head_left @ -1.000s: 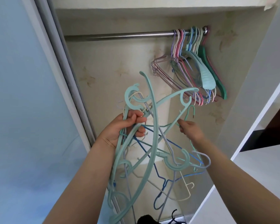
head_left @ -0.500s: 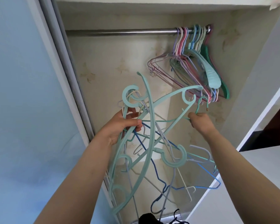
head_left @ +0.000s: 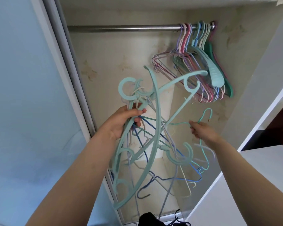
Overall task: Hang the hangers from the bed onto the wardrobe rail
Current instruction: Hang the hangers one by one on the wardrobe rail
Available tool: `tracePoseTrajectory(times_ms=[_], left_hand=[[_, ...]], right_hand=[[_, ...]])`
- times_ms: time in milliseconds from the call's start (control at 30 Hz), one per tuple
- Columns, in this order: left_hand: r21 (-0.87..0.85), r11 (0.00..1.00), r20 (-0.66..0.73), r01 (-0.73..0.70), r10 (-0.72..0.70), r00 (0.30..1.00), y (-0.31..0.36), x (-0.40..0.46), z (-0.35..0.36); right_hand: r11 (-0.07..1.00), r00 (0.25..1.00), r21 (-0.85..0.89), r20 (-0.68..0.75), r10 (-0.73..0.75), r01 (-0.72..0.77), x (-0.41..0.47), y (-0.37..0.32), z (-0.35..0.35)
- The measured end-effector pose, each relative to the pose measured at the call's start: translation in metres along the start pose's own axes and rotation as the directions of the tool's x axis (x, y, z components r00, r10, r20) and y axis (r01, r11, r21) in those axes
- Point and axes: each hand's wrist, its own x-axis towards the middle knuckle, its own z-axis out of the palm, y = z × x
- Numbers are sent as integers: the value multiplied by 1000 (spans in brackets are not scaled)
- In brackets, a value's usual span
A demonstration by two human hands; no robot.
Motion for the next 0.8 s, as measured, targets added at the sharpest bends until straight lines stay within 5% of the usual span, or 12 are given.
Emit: tracePoseTrajectory(times_ms=[133,367,667,800], left_hand=[[164,986,-25,31,-27,999,-3,4,-3],[574,819,-55,-6,45,997,-7,8,2],[623,782,24,-12,-4,1000,-7,15,14],[685,725,-60,-72,156,986,-14,19,11]], right_hand=[[996,986,-87,-160,-48,34,-6,3,-11],[979,976,-200,-204,-73,32,-10,-14,-32],[978,974,-205,-225,-22,-25,-5,-7,-45],[971,977,-237,-211,-22,-29,-4,-8,-46]])
